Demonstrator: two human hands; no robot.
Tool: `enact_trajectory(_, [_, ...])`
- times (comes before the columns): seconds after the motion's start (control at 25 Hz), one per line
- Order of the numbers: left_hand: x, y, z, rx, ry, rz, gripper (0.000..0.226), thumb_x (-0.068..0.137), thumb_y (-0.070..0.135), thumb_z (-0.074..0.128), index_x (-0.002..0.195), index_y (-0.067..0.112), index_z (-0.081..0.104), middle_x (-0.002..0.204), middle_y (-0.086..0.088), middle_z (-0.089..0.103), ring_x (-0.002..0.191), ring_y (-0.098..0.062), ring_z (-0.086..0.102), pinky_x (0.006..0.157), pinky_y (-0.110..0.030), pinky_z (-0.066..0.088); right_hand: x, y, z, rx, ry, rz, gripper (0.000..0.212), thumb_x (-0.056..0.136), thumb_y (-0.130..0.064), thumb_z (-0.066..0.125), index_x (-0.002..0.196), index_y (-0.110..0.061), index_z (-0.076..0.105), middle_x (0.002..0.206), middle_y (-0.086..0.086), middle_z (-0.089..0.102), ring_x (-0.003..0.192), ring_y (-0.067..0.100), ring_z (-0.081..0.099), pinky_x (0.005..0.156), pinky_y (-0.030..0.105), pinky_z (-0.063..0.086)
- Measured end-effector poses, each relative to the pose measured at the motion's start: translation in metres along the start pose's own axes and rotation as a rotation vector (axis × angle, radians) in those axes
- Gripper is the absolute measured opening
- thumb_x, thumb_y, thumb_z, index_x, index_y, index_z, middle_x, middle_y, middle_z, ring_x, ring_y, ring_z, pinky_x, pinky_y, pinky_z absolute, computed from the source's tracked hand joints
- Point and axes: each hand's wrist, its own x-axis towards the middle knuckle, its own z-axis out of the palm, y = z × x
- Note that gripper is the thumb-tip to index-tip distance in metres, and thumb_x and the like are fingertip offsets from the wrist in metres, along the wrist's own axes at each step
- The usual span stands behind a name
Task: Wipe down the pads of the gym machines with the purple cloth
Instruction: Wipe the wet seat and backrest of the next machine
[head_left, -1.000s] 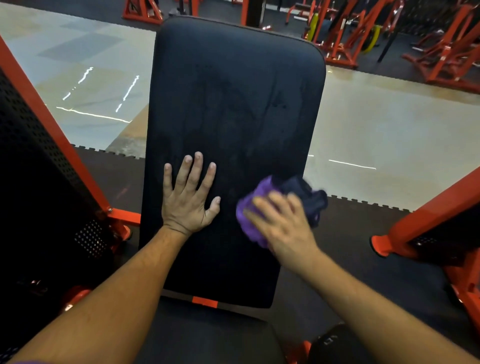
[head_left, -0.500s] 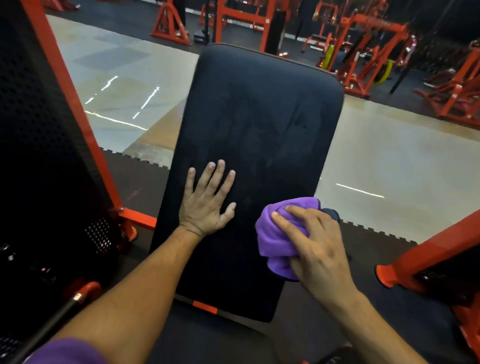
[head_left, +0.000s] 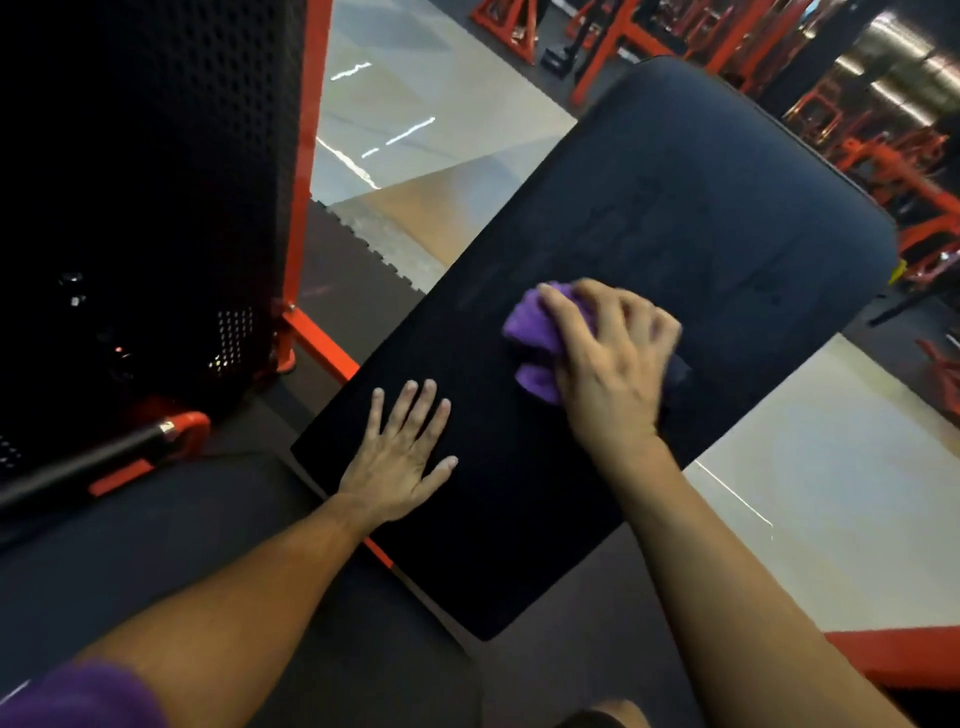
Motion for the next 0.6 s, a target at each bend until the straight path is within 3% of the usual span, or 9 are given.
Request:
enact_trajectory(0.16, [-0.005,-0.001,-0.002,-0.018,0.02,-0.003,0.084,0.104,0.057,0.033,0.165,0.017,-0.007,0.173,-0.011,-0.01,0.16,-0.031,-0.006,0.124,-0.067,0.003,-0.001,-0.035,0.031,-0.054,-0.137,-0.193,0.058,0.079,-0.036,0.07,0.135,-0.023,0.061,0.142,0.005,0.056,0.126,0.034,0.045,0.107,0.054,0.028])
enact_trajectory(0.32, [-0.002,-0.003,0.0,0.012,0.035,0.019,0.084,0.104,0.057,0.033,0.165,0.016,-0.006,0.173,-0.012,-0.01,0.16,-0.032,-0.006,0.124,-0.066,0.002,-0.093,0.013,0.008,-0.039,-0.209,-0.311,0.055,0.084,-0.038,0.082,0.134,-0.023,0.066,0.146,0.003,0.056,0.128,0.034,0.046,0.11,0.052,0.027])
enact_trajectory(0.4, [-0.004,-0.001,0.007,0.045,0.041,0.022,0.084,0.104,0.058,0.032,0.165,0.015,-0.009,0.172,-0.012,-0.013,0.159,-0.032,-0.009,0.124,-0.065,0.001,-0.085,0.043,-0.017,-0.011,-0.14,-0.236,0.04,0.095,-0.04,0.067,0.131,-0.022,0.068,0.142,0.005,0.059,0.119,0.036,0.05,0.1,0.049,0.032])
enact_trajectory(0.48, [-0.004,-0.003,0.009,0.044,0.038,0.015,0.084,0.105,0.058,0.031,0.164,0.015,-0.01,0.172,-0.013,-0.015,0.159,-0.032,-0.01,0.124,-0.065,0.0,-0.044,0.043,-0.018,-0.009,-0.064,-0.125,0.041,0.103,-0.046,0.048,0.127,-0.02,0.069,0.138,0.007,0.061,0.115,0.039,0.053,0.097,0.049,0.032])
enact_trajectory(0.6, [-0.007,-0.005,0.009,0.023,0.04,0.018,0.084,0.104,0.057,0.031,0.165,0.015,-0.009,0.172,-0.014,-0.013,0.159,-0.033,-0.009,0.124,-0.064,-0.004,-0.003,0.0,0.016,-0.058,-0.052,-0.119,0.044,0.088,-0.046,0.071,0.124,-0.02,0.069,0.135,0.004,0.061,0.118,0.036,0.05,0.099,0.049,0.033])
